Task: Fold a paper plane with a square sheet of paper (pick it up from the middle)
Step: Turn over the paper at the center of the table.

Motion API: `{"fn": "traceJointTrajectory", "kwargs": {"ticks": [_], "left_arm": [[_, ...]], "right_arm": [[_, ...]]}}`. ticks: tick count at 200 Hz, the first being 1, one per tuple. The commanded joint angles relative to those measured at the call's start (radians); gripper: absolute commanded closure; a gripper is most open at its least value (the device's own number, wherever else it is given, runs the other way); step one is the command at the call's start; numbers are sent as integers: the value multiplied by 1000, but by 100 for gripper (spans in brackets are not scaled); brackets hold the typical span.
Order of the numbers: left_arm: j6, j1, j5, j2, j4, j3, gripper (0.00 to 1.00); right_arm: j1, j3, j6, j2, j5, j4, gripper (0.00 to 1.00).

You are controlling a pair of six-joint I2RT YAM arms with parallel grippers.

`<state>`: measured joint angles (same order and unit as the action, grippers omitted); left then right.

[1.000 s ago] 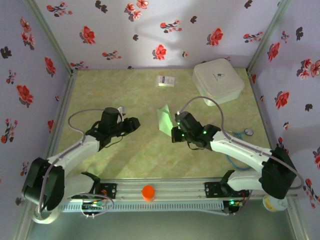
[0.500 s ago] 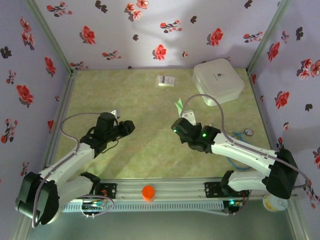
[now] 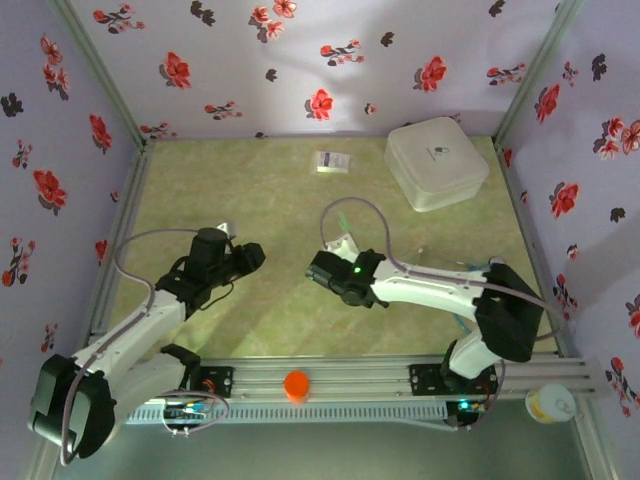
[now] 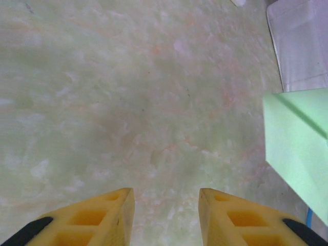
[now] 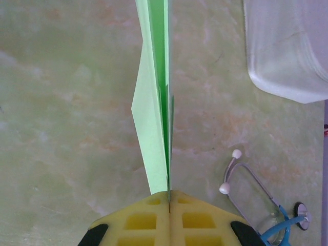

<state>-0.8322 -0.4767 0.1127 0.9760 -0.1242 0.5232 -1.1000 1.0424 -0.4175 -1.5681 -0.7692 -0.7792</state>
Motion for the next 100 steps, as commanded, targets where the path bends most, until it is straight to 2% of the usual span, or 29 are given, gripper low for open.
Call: {"fn": "traceJointTrajectory", "kwargs": {"ticks": [1, 40, 100], "left_arm": [[-10, 15, -42, -30, -51, -14, 62], [-13, 34, -62, -63, -81, -20, 62], [-45, 54, -68, -95, -64, -53, 60]], "right_arm": [[-28, 42, 16, -61, -31, -31, 97], [-68, 41, 22, -141, 74, 0, 94], [-85, 31, 24, -187, 284, 93, 80]]}}
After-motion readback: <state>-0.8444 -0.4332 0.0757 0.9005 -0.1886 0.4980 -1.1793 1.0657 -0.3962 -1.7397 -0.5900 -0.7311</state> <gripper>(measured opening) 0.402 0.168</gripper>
